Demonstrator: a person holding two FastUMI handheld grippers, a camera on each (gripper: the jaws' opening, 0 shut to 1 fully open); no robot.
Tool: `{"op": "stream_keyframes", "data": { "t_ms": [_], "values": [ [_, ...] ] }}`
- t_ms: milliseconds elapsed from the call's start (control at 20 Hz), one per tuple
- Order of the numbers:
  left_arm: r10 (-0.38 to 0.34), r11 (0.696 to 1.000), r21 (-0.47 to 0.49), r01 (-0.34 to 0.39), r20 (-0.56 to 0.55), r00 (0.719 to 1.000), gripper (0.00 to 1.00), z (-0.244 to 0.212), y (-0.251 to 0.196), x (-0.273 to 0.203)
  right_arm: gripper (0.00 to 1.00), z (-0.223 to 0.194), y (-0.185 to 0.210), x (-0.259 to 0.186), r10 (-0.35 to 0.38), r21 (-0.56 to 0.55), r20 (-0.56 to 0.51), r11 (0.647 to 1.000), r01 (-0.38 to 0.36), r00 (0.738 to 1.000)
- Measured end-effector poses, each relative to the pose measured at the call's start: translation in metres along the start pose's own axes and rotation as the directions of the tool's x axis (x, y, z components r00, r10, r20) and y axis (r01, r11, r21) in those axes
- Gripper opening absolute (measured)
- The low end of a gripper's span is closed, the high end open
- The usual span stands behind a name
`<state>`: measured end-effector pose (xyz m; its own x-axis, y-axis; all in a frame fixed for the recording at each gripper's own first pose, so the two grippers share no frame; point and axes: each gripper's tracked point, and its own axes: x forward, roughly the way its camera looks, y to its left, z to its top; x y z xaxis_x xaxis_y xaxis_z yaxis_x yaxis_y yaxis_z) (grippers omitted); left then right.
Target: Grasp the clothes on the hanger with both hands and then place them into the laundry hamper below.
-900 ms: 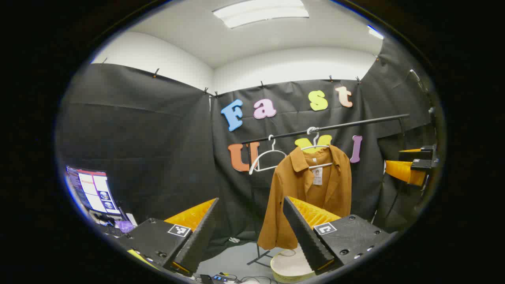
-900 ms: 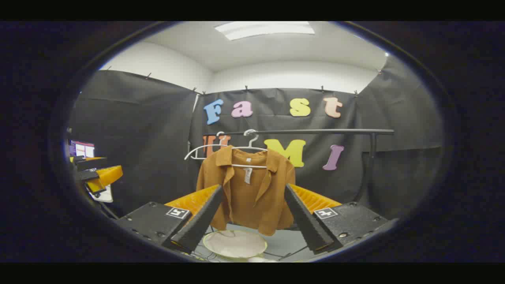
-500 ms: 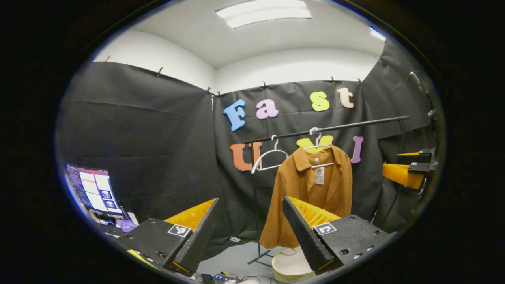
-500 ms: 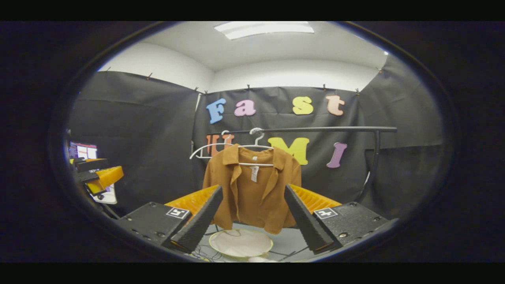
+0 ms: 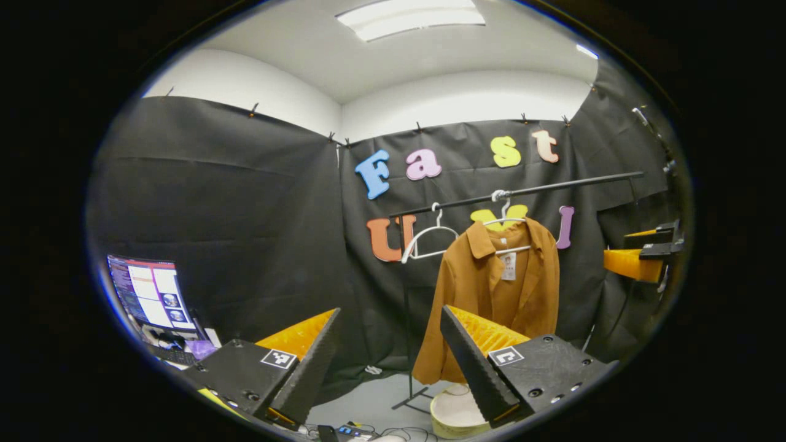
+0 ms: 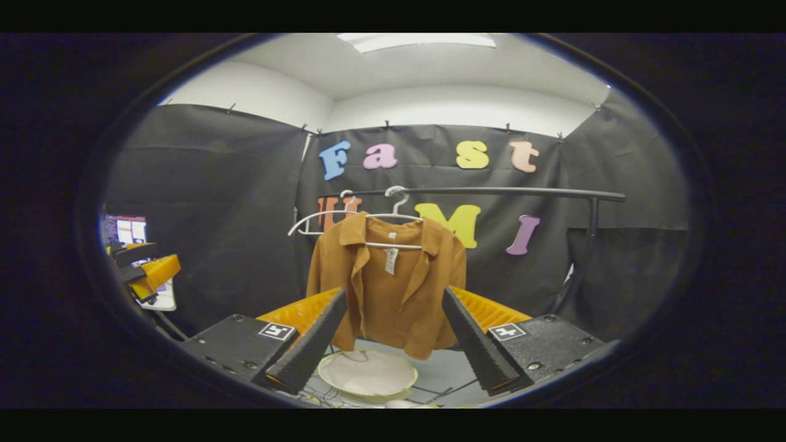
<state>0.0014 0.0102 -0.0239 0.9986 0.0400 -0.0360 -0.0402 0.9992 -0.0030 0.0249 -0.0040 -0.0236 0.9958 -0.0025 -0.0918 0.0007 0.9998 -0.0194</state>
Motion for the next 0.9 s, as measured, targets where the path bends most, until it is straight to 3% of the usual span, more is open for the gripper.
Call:
{"op": "stream_keyframes", "data": {
  "t_ms": [450, 650, 800, 900],
  "values": [
    [-0.090, 0.996, -0.031, 0.088, -0.074, 0.993, 0.99, -0.028, -0.103, 0.087, 1.00, -0.032, -0.052, 0.106, 0.045, 0.007, -0.033, 0.999, -0.045, 0.998],
    [-0.114, 0.993, -0.037, 0.113, -0.030, 0.993, 0.99, -0.022, -0.149, 0.133, 1.00, -0.050, -0.079, 0.171, 0.079, 0.029, -0.063, 0.997, -0.077, 0.995],
    [-0.169, 0.984, -0.071, 0.166, -0.042, 0.985, 0.98, -0.028, -0.192, 0.174, 1.00, -0.058, -0.092, 0.217, 0.098, 0.056, -0.073, 0.994, -0.094, 0.993],
    [-0.158, 0.986, -0.066, 0.154, -0.047, 0.986, 0.98, -0.031, -0.201, 0.200, 0.99, -0.060, -0.098, 0.242, 0.124, 0.080, -0.083, 0.990, -0.117, 0.989]
  ]
}}
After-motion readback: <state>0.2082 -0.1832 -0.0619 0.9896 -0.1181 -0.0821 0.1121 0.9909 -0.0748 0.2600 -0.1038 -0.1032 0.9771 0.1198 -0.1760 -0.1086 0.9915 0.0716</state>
